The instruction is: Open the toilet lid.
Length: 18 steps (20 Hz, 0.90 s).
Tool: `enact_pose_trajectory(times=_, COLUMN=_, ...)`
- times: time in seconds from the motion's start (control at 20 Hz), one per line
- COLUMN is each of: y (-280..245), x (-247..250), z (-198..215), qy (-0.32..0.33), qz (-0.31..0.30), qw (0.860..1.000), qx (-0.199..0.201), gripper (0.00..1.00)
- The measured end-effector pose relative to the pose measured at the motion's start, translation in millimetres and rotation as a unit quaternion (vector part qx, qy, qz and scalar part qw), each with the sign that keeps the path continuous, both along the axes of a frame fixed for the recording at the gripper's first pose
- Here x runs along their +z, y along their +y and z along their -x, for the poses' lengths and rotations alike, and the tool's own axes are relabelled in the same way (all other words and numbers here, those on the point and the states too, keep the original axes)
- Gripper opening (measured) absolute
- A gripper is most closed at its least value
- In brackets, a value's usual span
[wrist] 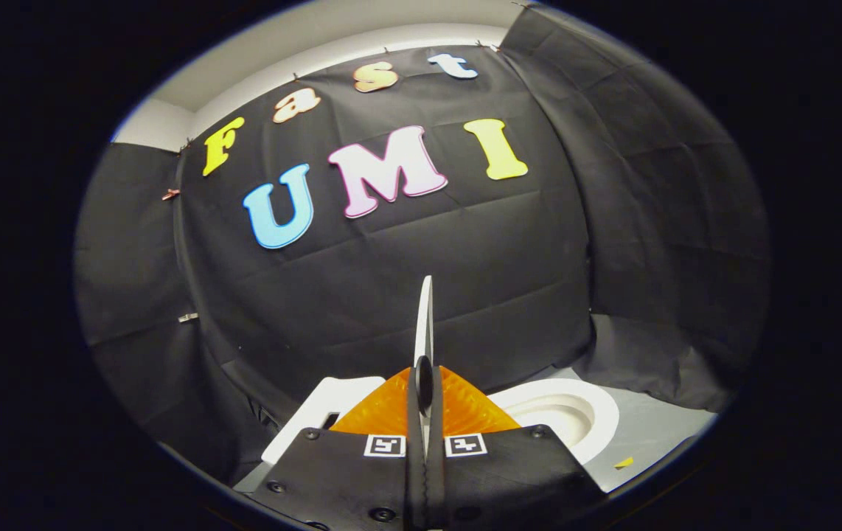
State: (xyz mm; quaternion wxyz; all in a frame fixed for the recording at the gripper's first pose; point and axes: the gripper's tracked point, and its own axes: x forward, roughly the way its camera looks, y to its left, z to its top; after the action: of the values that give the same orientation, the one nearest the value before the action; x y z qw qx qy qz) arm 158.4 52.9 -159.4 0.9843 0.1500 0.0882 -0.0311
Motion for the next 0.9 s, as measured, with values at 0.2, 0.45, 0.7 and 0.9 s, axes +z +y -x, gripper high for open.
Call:
enact_pose_trajectory(times=0.2, y=48, x=11, z=-2, qy=-0.021, qz=0.036, qw=0.999, qx=0.028, gripper=0.05)
enact_pose_trajectory(times=0.45, y=95, x=12, z=-3, qy=-0.036, qz=0.055, qw=0.996, qx=0.065, gripper=0.05)
enact_pose_trajectory(times=0.7, y=130, x=10, z=-6, qy=-0.036, qz=0.063, qw=0.993, qx=0.096, gripper=0.05)
enact_pose_trajectory(times=0.9, y=157, x=5, z=-5, qy=-0.032, qz=0.076, qw=0.989, qx=0.122, gripper=0.05)
